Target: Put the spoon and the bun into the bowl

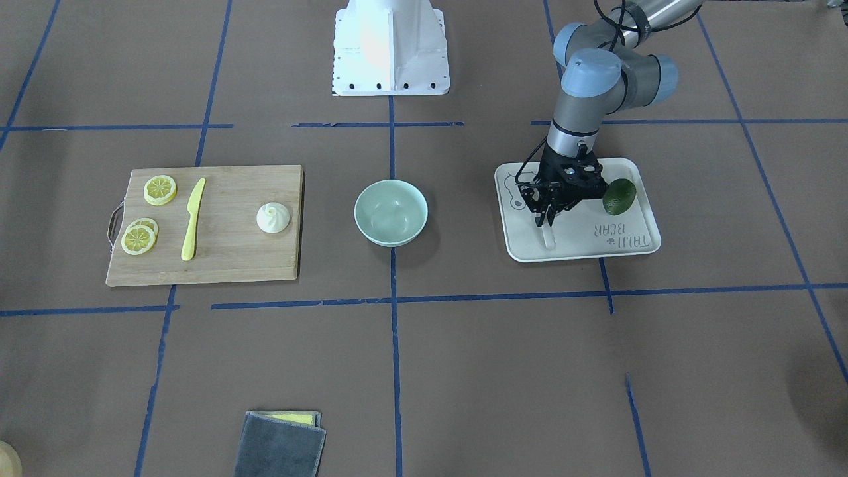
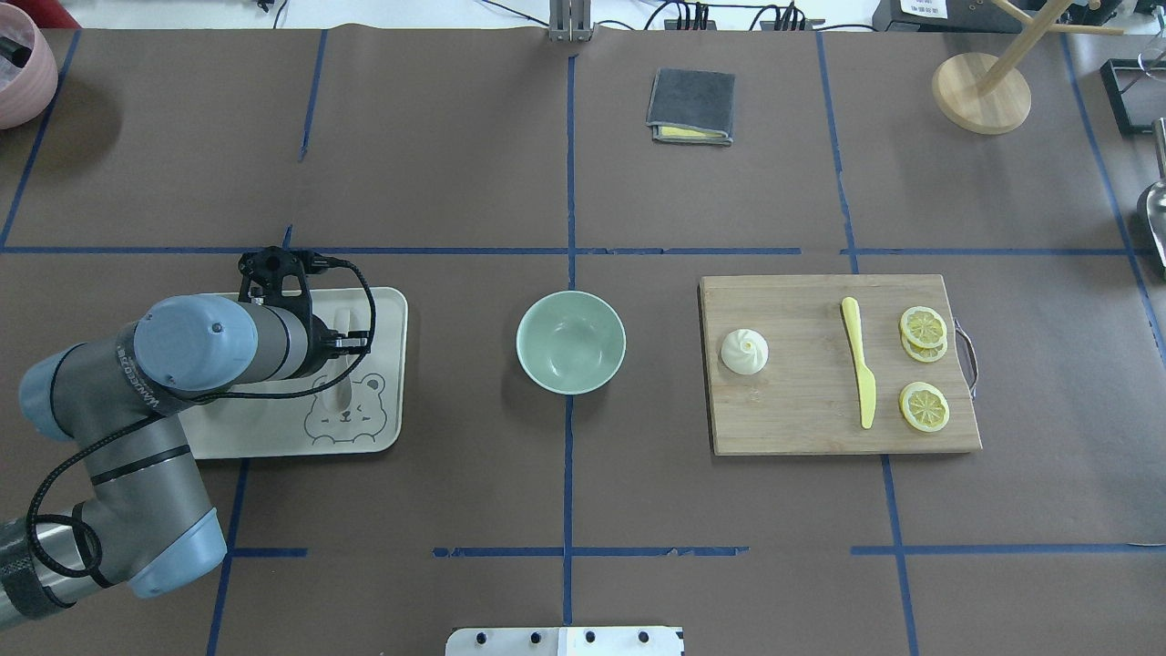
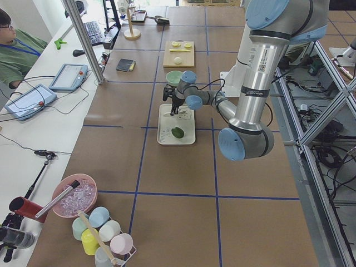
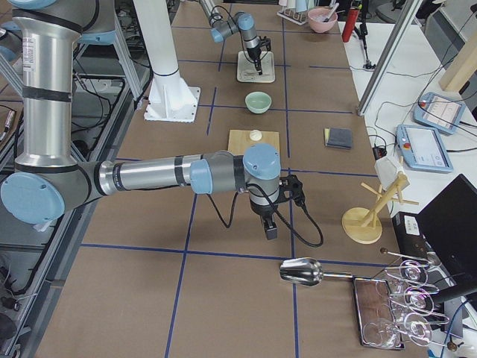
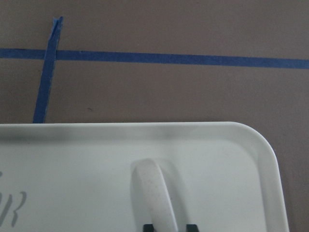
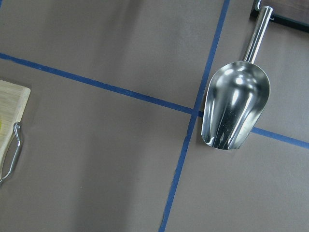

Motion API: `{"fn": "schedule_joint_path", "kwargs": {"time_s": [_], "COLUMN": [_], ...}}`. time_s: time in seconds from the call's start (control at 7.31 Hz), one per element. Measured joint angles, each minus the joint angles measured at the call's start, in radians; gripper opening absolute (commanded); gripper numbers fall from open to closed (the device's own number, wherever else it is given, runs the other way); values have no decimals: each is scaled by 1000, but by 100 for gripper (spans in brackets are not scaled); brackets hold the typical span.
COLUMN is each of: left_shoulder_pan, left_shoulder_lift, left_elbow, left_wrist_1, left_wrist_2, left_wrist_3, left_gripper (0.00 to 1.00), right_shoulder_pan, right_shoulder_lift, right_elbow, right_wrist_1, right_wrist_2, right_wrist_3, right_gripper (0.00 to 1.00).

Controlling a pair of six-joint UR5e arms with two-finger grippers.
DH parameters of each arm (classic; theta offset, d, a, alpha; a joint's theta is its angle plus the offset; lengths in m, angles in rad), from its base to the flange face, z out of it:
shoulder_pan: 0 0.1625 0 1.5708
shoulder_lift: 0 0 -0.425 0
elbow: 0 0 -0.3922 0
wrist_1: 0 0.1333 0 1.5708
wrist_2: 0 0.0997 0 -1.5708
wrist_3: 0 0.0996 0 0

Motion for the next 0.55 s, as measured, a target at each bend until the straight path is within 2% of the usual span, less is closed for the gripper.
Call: {"fn": "schedule_joint_path", "kwargs": {"time_s": [0.27,0.55], "left_shoulder_pan": [-3,-2], "left_shoulder_lift": [-1,-33], "left_elbow": [-33,-58], "left_wrist_1": [0,4], "left_wrist_2": [18,39], "left_wrist_3": [-26,-213], "left_gripper": [0,0], "right_shoulder_pan": [0,0], "right_shoulder_lift": [0,0], "right_elbow": [0,0], "right_wrist_1": [-1,0], "right_wrist_2": [0,0], "right_wrist_3": [0,0], "right_gripper": [100,100]}}
